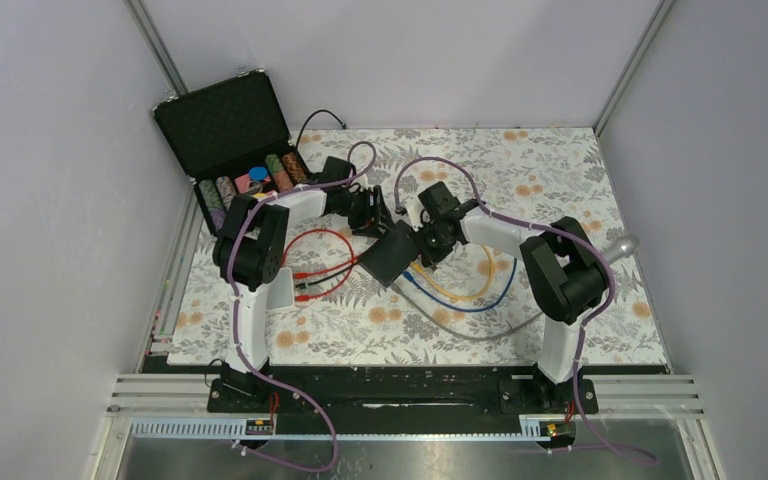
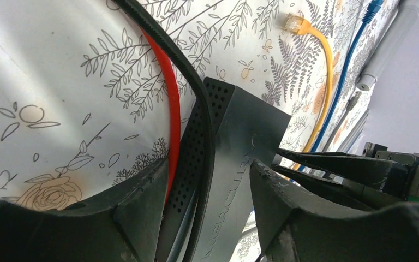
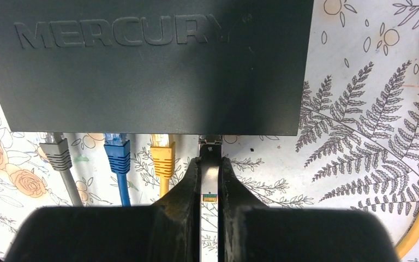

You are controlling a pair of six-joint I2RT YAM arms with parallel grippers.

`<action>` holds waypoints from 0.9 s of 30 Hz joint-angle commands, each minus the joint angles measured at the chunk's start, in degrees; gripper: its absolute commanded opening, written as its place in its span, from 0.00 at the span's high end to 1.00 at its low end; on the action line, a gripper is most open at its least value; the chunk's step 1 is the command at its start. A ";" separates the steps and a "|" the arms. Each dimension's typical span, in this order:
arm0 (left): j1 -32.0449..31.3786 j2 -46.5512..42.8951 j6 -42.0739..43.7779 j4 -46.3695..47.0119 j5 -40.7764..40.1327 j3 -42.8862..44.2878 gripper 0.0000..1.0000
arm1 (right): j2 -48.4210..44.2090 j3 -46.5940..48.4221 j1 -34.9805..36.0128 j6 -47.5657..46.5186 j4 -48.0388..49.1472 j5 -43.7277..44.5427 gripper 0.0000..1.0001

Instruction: Insert the plug into the switch port

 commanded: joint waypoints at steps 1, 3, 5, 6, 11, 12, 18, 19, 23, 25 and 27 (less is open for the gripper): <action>-3.32 2.29 0.44 2.50 2.03 -2.91 0.44 | 1.04 4.84 -0.08 -2.92 3.18 -2.88 1.00; -4.04 2.80 0.39 3.57 2.98 -3.70 0.46 | 1.28 4.77 -0.09 -3.34 4.38 -3.00 1.00; -4.95 2.52 0.25 5.11 4.10 -5.41 0.46 | 1.09 3.85 -0.06 -3.27 6.64 -3.53 1.00; -5.35 2.48 0.37 5.48 4.29 -5.88 0.47 | 1.03 3.14 -0.04 -3.07 8.27 -3.78 1.00; -8.01 2.68 0.61 5.73 5.78 -7.67 0.48 | 2.39 3.18 0.01 -1.15 11.95 -3.67 1.00; -8.49 2.47 0.41 6.28 5.76 -8.53 0.48 | 2.75 3.45 0.06 -0.69 12.39 -3.87 1.00; -11.21 2.89 0.46 7.84 6.17 -10.72 0.49 | 5.24 7.25 0.08 0.89 11.01 -2.38 1.00; -11.58 3.07 0.46 7.83 6.39 -10.83 0.49 | 5.60 7.67 0.08 1.28 10.95 -2.27 1.00; -12.87 2.62 0.58 8.01 6.09 -12.56 0.50 | 6.14 8.12 0.07 3.02 11.59 -1.93 1.00; -13.16 2.23 1.74 6.72 5.24 -13.09 0.50 | 6.31 8.36 0.08 3.72 11.55 -1.11 1.00; -12.80 1.25 3.00 5.21 3.14 -13.72 0.49 | 6.37 8.38 -0.02 3.77 11.58 -0.93 1.00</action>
